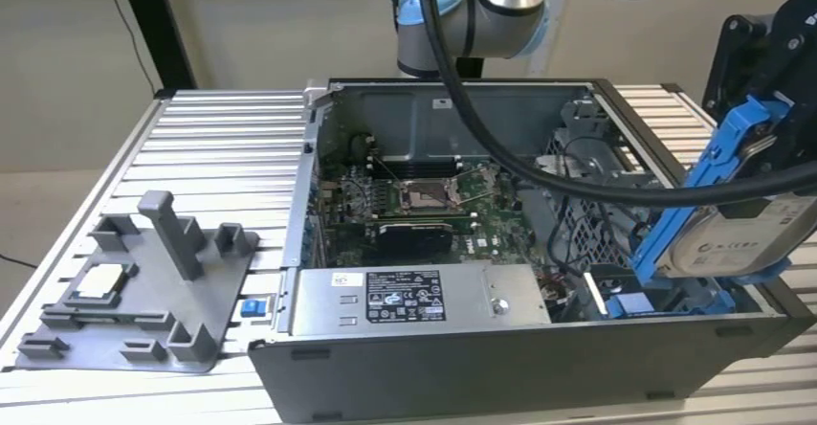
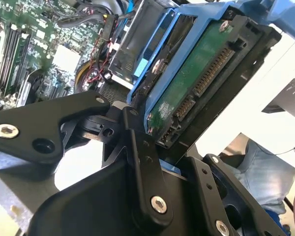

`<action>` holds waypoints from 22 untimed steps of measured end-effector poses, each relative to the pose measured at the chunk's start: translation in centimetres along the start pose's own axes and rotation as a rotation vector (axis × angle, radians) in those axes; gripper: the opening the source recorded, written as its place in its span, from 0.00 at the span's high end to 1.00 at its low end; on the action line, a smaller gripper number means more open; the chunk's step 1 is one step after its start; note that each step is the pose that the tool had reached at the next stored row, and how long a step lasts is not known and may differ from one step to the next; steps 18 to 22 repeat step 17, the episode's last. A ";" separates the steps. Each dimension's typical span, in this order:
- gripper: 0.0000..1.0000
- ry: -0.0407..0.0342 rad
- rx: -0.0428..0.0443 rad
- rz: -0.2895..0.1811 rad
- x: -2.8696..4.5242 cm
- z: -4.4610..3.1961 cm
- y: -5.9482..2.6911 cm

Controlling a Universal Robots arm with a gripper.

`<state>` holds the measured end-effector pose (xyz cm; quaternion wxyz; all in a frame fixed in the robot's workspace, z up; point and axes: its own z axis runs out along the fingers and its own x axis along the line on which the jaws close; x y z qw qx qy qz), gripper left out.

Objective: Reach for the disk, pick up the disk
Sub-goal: 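Pick up the disk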

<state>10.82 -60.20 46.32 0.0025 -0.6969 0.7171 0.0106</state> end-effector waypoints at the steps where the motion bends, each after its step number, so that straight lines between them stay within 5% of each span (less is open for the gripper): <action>1: 1.00 0.0000 0.0001 0.000 0.00 0.00 0.07; 10: 1.00 0.0000 0.0007 0.000 -1.18 0.03 0.82; 22: 1.00 0.0001 0.0007 0.000 -1.37 0.03 0.91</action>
